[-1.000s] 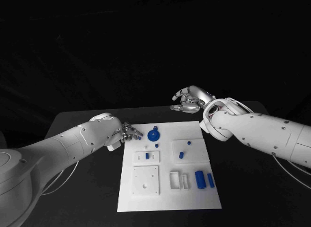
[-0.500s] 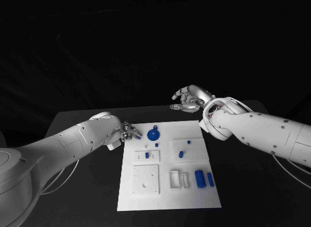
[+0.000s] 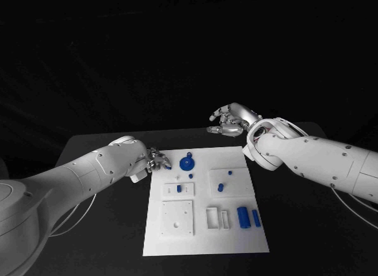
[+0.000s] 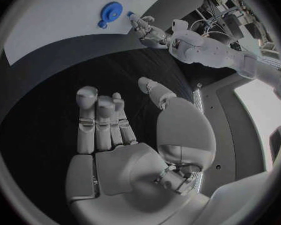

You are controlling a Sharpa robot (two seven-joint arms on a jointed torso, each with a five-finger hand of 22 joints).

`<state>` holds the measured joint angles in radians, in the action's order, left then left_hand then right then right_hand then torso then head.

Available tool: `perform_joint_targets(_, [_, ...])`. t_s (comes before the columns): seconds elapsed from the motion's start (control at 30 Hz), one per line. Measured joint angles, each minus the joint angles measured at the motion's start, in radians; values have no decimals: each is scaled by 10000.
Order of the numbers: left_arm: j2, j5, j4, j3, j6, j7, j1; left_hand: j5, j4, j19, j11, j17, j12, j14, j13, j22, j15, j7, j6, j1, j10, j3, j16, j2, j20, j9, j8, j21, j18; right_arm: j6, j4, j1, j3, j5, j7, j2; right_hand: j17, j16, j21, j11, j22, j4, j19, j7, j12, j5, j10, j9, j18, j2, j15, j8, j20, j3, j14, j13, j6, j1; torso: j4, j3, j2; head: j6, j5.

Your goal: Assemble the parts on the task board

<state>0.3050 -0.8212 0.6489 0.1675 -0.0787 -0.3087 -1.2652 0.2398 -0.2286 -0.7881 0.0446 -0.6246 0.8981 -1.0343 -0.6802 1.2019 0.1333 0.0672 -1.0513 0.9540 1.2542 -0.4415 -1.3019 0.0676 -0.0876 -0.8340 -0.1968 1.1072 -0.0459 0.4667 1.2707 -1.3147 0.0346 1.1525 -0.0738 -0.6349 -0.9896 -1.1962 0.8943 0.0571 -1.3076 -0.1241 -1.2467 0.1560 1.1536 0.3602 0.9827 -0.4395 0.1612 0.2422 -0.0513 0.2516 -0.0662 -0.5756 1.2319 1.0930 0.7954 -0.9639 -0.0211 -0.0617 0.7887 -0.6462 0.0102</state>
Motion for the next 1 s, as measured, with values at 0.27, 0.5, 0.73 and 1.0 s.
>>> perform_joint_targets(0.27, [116, 194, 106, 6, 84, 70, 9, 481, -138, -61, -48, 21, 0, -77, 30, 36, 8, -89, -208, -132, 127, 28, -82, 132, -18, -3, -102, 0, 0, -2, 5, 0, 0, 0, 0, -13, -1, 0, 0, 0, 1, 0, 1, -1, 0, 0, 0, 0, -1, 0, 0, 0, 1, 0, 0, 0, -1, 0, -8, 0, -2, 6, -27])
perform_joint_targets(0.5, [487, 576, 653, -3, 360, 148, 0, 1648, -159, -310, -118, 33, -36, -204, 64, 94, -82, -184, -521, -158, 241, 49, -186, 157, -90, -4, -215, 0, 0, -2, 12, 0, 0, -1, 0, -62, -1, 0, 0, 0, 1, 0, 1, -2, 0, 0, 0, 0, -1, 0, 0, 0, 3, 0, 0, -10, -2, 0, -12, -2, -5, 0, -53])
perform_joint_targets(0.73, [1237, 959, 1758, -24, 864, 195, -123, 2441, -141, -522, -110, 33, -36, -386, 64, 153, -80, -240, -746, -308, 430, 31, -303, 0, -161, -15, -279, 78, -1, -4, 31, 0, 0, -3, 0, -151, -1, 0, 0, 0, 1, 0, 2, -3, -1, 0, 0, 0, -1, 0, 0, 0, 5, 0, 0, -10, -3, 0, -21, -2, -13, -6, -81])
perform_joint_targets(1.0, [2457, 1100, 3659, -21, 1709, 254, -159, 3483, -137, -827, -134, 2, 32, -511, -13, 225, -99, -254, -877, -305, 573, 27, -457, -343, -250, -213, -484, 231, -2, -7, 44, 0, 0, -10, -3, -260, -1, -1, 0, 0, 2, 0, 3, -3, 35, 0, 0, 0, 0, 0, 0, 0, 7, 0, 0, -10, -3, 0, -22, 1, -20, 10, -102])
